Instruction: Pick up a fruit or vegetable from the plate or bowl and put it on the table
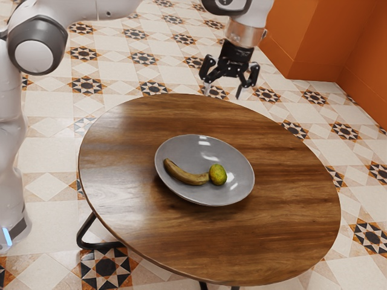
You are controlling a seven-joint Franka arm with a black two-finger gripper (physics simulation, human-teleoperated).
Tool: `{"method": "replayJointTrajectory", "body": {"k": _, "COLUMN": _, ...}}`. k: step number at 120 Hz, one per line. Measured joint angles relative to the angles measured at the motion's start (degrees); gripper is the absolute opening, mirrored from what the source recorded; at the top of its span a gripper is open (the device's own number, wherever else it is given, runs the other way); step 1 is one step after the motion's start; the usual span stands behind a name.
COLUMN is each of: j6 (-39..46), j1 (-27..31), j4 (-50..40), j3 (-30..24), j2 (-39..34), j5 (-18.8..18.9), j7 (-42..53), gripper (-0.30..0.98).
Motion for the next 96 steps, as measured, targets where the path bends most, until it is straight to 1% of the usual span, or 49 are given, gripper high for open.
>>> {"method": "replayJointTrajectory", "body": {"k": 14, "j6": -0.1, "j1": 0.3, "j4": -0.1, "j3": -0.1, "j2": 0.0, "j5": 0.2, "j7": -6.2, "gripper": 0.69}}
{"method": "replayJointTrajectory", "body": {"k": 26, "j6": -0.2, "j1": -1.1, "j4": -0.1, "j3": -0.4, "j2": -0.7, "j5": -0.8, "j7": -5.5, "gripper": 0.69}}
{"method": "replayJointTrajectory", "body": {"k": 40, "j6": -0.8, "j1": -2.7, "j4": -1.0, "j3": -0.2, "j2": -0.3, "j5": -0.7, "j7": 1.5, "gripper": 0.69}}
{"method": "replayJointTrajectory", "body": {"k": 50, "j6": -1.1, "j1": -3.8, "j4": -1.3, "j3": -0.3, "j2": 1.5, "j5": 3.3, "j7": 8.1, "gripper": 0.69}}
{"method": "replayJointTrajectory", "body": {"k": 57, "j6": -0.7, "j1": -4.3, "j4": -2.0, "j3": -0.1, "j2": 3.1, "j5": 5.2, "j7": 13.5, "gripper": 0.69}}
{"method": "replayJointTrajectory", "body": {"k": 64, "j6": 1.4, "j1": -4.3, "j4": -8.2, "j3": -0.1, "j2": 0.8, "j5": 7.0, "j7": 19.2, "gripper": 0.69}}
{"method": "replayJointTrajectory", "body": {"k": 73, "j6": 7.0, "j1": -3.5, "j4": -19.9, "j3": -0.7, "j2": -5.8, "j5": 9.7, "j7": 27.1, "gripper": 0.69}}
{"method": "replayJointTrajectory", "body": {"k": 80, "j6": 11.5, "j1": -1.7, "j4": -23.9, "j3": -1.6, "j2": -7.5, "j5": 11.7, "j7": 33.1, "gripper": 0.69}}
{"method": "replayJointTrajectory", "body": {"k": 87, "j6": 15.1, "j1": 1.0, "j4": -27.1, "j3": -4.5, "j2": -9.0, "j5": 12.9, "j7": 38.7, "gripper": 0.69}}
{"method": "replayJointTrajectory", "body": {"k": 96, "j6": 19.4, "j1": 0.1, "j4": -32.9, "j3": -6.8, "j2": -12.1, "j5": 13.8, "j7": 45.2, "gripper": 0.69}}
